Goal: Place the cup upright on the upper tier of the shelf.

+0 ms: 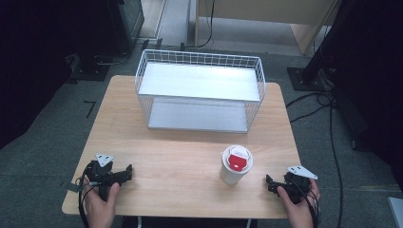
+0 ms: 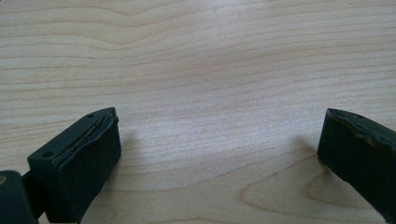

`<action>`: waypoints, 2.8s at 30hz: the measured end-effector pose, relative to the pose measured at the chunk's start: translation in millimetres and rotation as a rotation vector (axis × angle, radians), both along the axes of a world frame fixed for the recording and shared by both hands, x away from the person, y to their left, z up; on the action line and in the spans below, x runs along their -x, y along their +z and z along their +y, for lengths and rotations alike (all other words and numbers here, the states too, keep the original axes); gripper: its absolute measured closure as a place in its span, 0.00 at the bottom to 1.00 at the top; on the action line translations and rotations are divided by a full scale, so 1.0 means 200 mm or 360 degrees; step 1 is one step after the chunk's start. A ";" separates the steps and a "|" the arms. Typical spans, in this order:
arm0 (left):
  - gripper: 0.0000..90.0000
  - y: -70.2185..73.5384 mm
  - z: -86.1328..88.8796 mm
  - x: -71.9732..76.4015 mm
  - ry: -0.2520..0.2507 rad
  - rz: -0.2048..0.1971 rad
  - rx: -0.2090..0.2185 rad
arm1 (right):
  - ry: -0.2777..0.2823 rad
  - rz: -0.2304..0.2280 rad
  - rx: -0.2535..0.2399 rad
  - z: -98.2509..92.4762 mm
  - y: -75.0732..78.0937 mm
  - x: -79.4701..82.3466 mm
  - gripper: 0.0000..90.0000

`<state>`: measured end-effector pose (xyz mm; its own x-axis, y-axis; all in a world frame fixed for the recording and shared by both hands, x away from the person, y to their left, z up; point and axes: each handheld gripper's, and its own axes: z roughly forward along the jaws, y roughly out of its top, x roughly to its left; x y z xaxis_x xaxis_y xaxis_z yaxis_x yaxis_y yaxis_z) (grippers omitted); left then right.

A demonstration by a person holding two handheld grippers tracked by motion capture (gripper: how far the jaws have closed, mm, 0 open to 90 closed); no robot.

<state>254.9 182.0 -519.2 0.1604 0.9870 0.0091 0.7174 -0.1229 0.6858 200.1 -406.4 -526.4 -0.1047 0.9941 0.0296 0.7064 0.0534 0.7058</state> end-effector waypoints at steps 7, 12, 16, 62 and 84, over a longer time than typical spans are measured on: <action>0.00 0.00 0.00 -0.01 0.0042 -0.0003 0.0001 | 0.0043 -0.0057 -0.0012 0.05 0.01 0.02 0.10; 0.00 0.00 -0.01 -0.01 0.0045 -0.0003 0.0000 | 0.0138 -0.0149 -0.0034 0.13 0.07 0.05 0.10; 0.00 0.00 -0.01 -0.01 0.0050 -0.0003 -0.0004 | 0.0232 -0.0186 -0.0021 0.22 0.10 0.06 0.10; 0.00 0.00 -0.02 -0.01 0.0007 0.0000 -0.0002 | 0.0519 -0.0390 -0.0314 0.62 0.19 0.03 0.12; 0.00 0.00 -0.02 -0.01 0.0000 0.0000 -0.0002 | 0.0353 -0.0575 -0.0396 0.70 0.19 0.00 0.09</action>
